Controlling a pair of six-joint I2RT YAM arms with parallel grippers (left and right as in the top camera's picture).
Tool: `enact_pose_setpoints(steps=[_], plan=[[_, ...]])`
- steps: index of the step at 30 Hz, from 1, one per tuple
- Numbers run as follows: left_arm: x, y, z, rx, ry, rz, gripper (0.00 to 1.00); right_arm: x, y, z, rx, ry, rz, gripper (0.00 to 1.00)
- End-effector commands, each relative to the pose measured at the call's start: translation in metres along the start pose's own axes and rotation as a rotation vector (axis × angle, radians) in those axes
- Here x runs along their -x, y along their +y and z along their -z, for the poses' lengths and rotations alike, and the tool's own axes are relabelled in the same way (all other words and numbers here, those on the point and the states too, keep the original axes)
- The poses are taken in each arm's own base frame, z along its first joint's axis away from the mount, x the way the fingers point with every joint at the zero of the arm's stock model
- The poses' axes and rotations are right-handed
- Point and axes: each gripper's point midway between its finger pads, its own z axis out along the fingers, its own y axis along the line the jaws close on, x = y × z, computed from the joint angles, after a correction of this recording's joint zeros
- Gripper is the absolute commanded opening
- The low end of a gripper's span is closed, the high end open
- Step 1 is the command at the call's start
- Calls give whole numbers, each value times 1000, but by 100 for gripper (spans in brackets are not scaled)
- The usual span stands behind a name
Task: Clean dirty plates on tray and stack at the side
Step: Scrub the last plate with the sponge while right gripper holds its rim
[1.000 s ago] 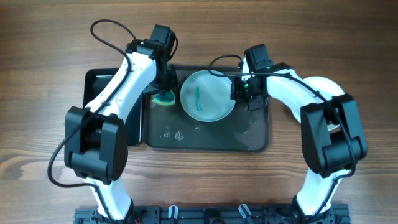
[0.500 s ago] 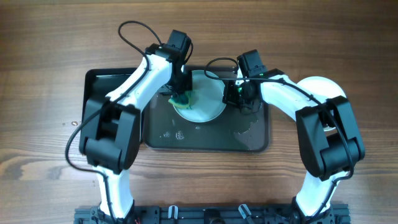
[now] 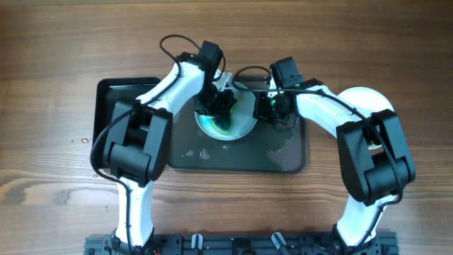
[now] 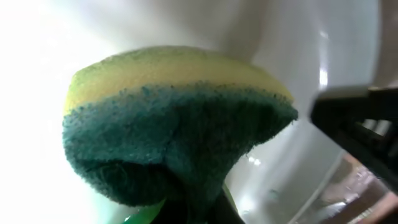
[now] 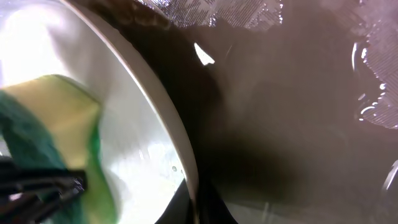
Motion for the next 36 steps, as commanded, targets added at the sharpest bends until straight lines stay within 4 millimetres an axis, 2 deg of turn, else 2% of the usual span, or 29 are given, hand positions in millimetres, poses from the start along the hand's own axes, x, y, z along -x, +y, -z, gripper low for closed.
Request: enact_pose_setpoints(steps=[1,3,5,8,10,12,15,16,18,21,23,26,28,31,32,34,36], plan=[[-3,-9,-22,-54,27,17,4,-29,-29,-26,-84,91,-26,4],[8,16,-20,78,-29,125,4,-29,-29,-26,-84,91,-25,4],[16,58,-11,297,-111,270,4,-29,-29,-26,-84,91,-25,4],[13,108,16,611,-197,393,4,-29,-29,-26,-84,91,-25,4],[4,125,32,750,-218,439,4,-29,-29,-26,-85,91,-27,4],[-1,127,34,772,-202,445,4,-29,-29,-26,-85,91,-29,4],[-10,111,22,701,-134,421,4,-29,-29,-26,-85,91,-31,4],[-14,98,12,623,-83,379,4,-29,-29,-26,-85,91,-31,4],[-23,54,-11,372,42,249,4,-29,-29,-26,-85,91,-30,4],[-35,-23,-24,-39,149,36,4,-29,-29,-26,-85,91,-31,4],[-30,-42,-25,-134,132,-11,4,-29,-29,-26,-85,91,-31,4],[-8,-45,-27,-136,44,-51,4,-30,-29,-26,-86,94,-31,4],[13,-33,-28,-58,-46,-48,4,-30,-29,-26,-87,94,-31,4],[43,3,-23,155,-190,56,4,-30,-30,-26,-87,95,-31,4],[54,21,-17,262,-256,90,4,-30,-30,-26,-88,95,-31,4],[63,48,-3,425,-334,153,4,-30,-30,-26,-88,95,-31,4],[54,93,25,692,-417,323,4,-30,-30,-26,-88,95,-31,4]])
